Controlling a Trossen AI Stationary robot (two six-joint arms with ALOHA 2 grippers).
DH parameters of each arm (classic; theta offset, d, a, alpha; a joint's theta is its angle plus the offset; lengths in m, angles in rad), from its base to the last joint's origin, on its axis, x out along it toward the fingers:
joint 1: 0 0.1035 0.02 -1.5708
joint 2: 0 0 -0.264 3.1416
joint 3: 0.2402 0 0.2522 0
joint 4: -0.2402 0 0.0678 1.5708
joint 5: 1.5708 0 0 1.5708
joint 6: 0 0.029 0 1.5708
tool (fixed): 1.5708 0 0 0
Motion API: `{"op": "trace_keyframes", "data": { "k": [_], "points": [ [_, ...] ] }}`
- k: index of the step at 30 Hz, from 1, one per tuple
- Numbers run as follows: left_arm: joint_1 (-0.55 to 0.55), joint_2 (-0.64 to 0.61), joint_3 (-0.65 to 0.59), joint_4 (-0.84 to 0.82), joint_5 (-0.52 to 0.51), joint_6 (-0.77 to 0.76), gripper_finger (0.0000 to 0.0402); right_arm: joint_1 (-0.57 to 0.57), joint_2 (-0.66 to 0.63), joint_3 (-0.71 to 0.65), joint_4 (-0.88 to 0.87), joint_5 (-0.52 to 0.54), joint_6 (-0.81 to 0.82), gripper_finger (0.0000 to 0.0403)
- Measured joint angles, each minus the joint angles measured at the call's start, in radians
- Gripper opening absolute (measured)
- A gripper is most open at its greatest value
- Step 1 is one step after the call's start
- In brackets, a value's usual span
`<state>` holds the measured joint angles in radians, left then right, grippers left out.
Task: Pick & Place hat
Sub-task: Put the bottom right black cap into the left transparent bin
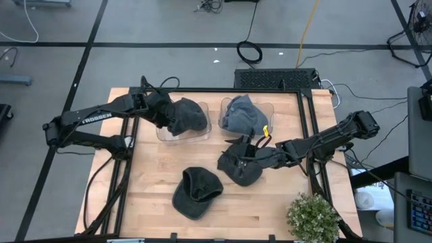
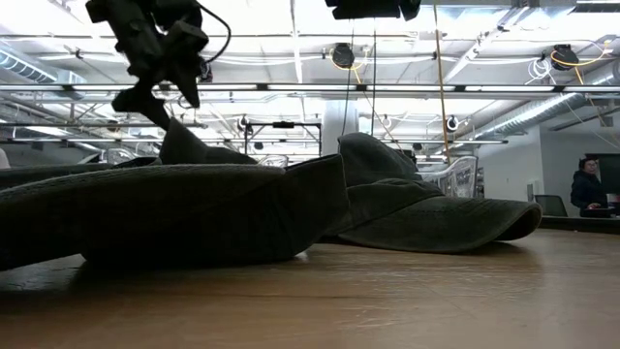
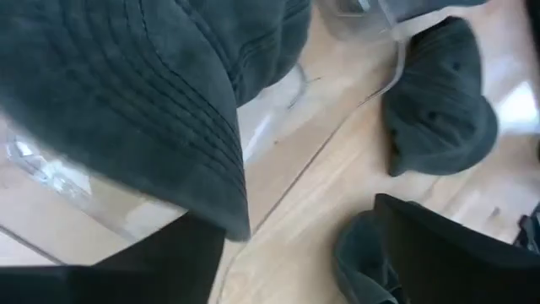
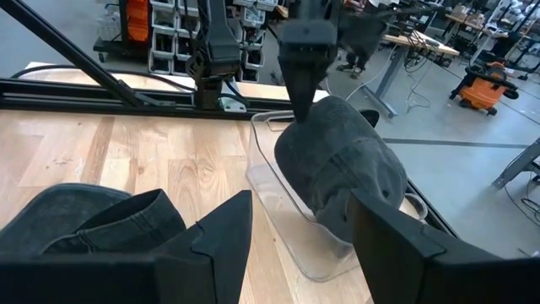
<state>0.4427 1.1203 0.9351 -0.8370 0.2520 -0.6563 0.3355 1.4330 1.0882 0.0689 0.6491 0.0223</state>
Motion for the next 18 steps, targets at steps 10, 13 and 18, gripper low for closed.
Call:
{"op": "trace_keyframes", "data": {
  "k": [10, 13, 18],
  "points": [
    [0.02, -0.114, 0.104, -0.158, -0.165, -0.008, 0.0368, 0.0, 0.0, 0.0, -0.04, 0.0, 0.018, 0.018],
    [0.021, -0.141, 0.135, -0.152, -0.209, -0.01, 0.0371, 0.0, -0.001, 0.0, -0.052, 0.001, 0.014, 0.018],
    [-0.007, -0.155, 0.13, -0.095, -0.272, -0.033, 0.0367, 0.0, -0.021, 0.0, -0.051, 0.001, 0.011, 0.018]
  ]
}}
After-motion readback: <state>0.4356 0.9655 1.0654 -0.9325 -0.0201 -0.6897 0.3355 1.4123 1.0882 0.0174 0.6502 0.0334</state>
